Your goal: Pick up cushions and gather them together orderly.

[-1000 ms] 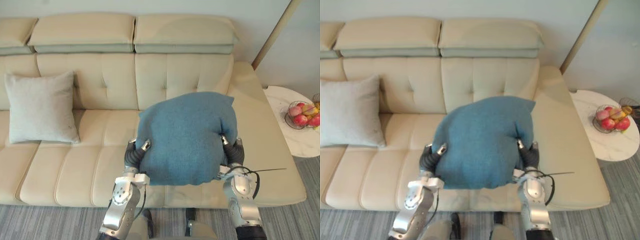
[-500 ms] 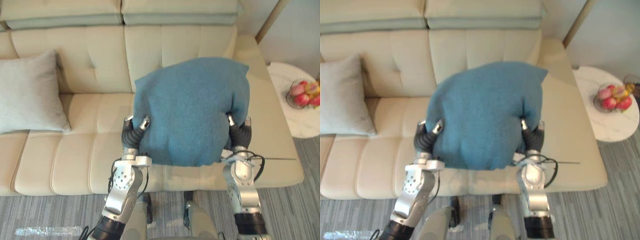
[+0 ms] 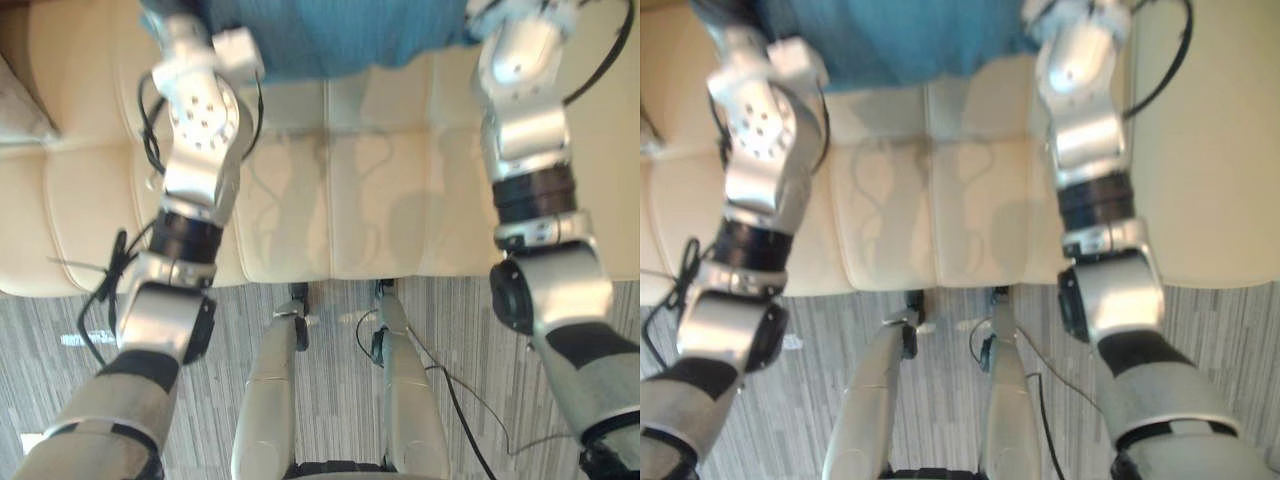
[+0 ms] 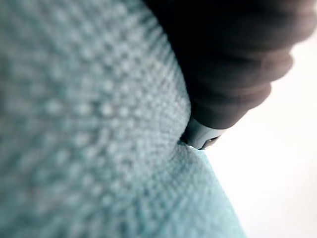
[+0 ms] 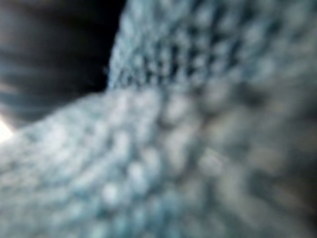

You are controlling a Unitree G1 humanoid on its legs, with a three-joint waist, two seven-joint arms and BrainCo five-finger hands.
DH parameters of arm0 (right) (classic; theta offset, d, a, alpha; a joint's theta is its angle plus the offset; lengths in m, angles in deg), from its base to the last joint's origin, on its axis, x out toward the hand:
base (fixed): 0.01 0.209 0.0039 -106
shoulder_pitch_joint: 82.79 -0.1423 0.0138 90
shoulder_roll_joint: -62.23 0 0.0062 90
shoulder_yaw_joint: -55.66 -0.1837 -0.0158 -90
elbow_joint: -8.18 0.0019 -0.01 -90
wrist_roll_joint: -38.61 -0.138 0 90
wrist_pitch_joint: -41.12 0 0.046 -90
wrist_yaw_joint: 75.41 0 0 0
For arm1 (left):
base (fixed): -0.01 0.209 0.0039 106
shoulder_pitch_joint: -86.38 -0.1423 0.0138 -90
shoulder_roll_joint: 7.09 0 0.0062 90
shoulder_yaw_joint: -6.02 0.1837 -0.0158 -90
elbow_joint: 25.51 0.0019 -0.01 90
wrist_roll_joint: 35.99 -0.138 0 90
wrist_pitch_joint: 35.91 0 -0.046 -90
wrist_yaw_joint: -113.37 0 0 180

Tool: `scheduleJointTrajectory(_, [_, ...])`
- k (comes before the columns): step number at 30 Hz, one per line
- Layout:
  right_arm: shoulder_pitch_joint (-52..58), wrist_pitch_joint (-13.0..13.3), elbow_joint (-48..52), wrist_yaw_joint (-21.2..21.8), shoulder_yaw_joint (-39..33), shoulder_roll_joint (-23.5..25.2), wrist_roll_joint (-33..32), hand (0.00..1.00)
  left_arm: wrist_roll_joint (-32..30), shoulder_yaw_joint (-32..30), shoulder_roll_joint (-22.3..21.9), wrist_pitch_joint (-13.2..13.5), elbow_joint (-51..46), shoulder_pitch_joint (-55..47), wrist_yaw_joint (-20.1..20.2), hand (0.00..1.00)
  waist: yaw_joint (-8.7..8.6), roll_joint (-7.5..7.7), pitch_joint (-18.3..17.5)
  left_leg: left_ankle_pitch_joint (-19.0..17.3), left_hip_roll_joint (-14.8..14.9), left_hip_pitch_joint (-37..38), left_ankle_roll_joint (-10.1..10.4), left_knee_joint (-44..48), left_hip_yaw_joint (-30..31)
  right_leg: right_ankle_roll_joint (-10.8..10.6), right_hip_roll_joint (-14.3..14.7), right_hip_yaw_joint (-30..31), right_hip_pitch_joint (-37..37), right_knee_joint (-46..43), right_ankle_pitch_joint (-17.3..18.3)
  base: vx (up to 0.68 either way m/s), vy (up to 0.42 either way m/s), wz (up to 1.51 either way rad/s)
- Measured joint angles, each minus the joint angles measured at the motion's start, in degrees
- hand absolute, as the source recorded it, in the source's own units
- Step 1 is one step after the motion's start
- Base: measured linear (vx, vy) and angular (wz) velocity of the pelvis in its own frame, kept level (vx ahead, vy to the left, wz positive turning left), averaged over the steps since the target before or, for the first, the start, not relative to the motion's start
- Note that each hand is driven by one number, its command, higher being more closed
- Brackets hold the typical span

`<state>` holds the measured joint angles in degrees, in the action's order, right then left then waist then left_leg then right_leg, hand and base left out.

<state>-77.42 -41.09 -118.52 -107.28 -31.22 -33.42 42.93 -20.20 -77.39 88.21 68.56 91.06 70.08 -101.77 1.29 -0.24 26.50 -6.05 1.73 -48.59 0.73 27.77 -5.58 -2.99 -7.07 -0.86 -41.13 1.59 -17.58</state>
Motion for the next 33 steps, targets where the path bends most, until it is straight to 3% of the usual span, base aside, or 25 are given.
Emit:
scheduleJointTrajectory(4, [-5.83,-0.29,-8.77,-0.33,-1.09,-0.45,-1.85,0.00,0.02,-0.02,0.13,0.39,9.23,7.45,0.10,0.00,0.08,-0.05,0.04,0.32,-0.57,-3.82,-0.41,0.21,0.10,-0.26,-0.56,-0.21,-3.43,0.31,-0.74,-0.01,0.018,0.08])
scheduleJointTrajectory(10, [-5.44,-1.72,-12.34,-0.26,-10.27,3.33,-18.48,0.00,0.68,-4.11,-6.67,-0.76,11.35,8.18,0.47,0.00,0.20,-0.14,0.15,0.43,-0.28,-8.26,-0.56,0.58,0.00,-0.31,-0.78,-0.71,-7.79,-0.19,-0.82,0.00,0.007,0.01])
scheduleJointTrajectory(14, [-0.73,-2.41,-11.01,-0.28,-12.72,5.09,-20.71,0.00,1.23,-7.39,-13.49,-2.15,11.25,3.63,0.40,0.00,0.15,-0.18,0.19,0.41,0.61,-8.21,-0.53,1.05,0.35,-0.31,-0.04,-1.01,-7.32,-0.23,-0.82,0.00,0.000,0.00])
scheduleJointTrajectory(18, [7.33,-2.68,-6.71,-0.37,-14.91,8.18,-22.50,0.00,1.24,-7.42,-17.51,-2.69,9.56,-3.41,0.42,0.00,0.12,-0.18,0.19,0.37,1.26,-5.32,-0.46,1.05,0.80,-0.34,0.66,-1.03,-4.53,-0.32,-0.75,0.00,-0.021,-0.03])
scheduleJointTrajectory(20, [12.07,-2.64,-4.74,-0.50,-17.01,10.25,-22.79,0.00,1.25,-7.32,-19.22,-2.69,7.93,-7.26,0.59,0.00,0.14,-0.14,0.16,0.21,1.65,-3.04,-0.09,0.81,0.92,-0.24,0.96,-1.08,-2.61,-1.47,1.11,-0.01,-0.044,0.04])
scheduleJointTrajectory(23, [16.56,-1.88,-0.92,-0.35,-18.65,11.64,-22.93,0.00,1.26,-7.36,-18.60,-2.63,6.51,-10.03,1.62,0.00,0.31,-0.13,0.16,0.86,2.22,-1.99,0.99,0.26,1.69,0.33,1.35,-1.78,-2.58,-3.63,3.39,-0.01,-0.050,0.08])
scheduleJointTrajectory(28, [25.61,-0.50,5.92,1.08,-20.62,11.60,-22.96,0.00,1.75,-7.48,-15.62,-2.62,3.13,-15.75,4.28,0.00,0.66,-0.09,0.17,1.62,3.05,1.79,2.18,-1.56,2.40,0.19,2.13,-2.57,0.06,-4.72,4.03,0.02,-0.073,0.02])
scheduleJointTrajectory(33, [39.39,1.33,16.62,3.97,-20.95,7.88,-22.14,0.00,1.70,-7.45,-11.70,-1.54,-5.24,-22.96,7.92,0.00,0.65,0.06,0.09,1.32,3.59,7.79,2.75,-2.79,3.23,0.46,2.65,-3.64,5.16,-6.76,6.07,0.04,-0.070,0.07])
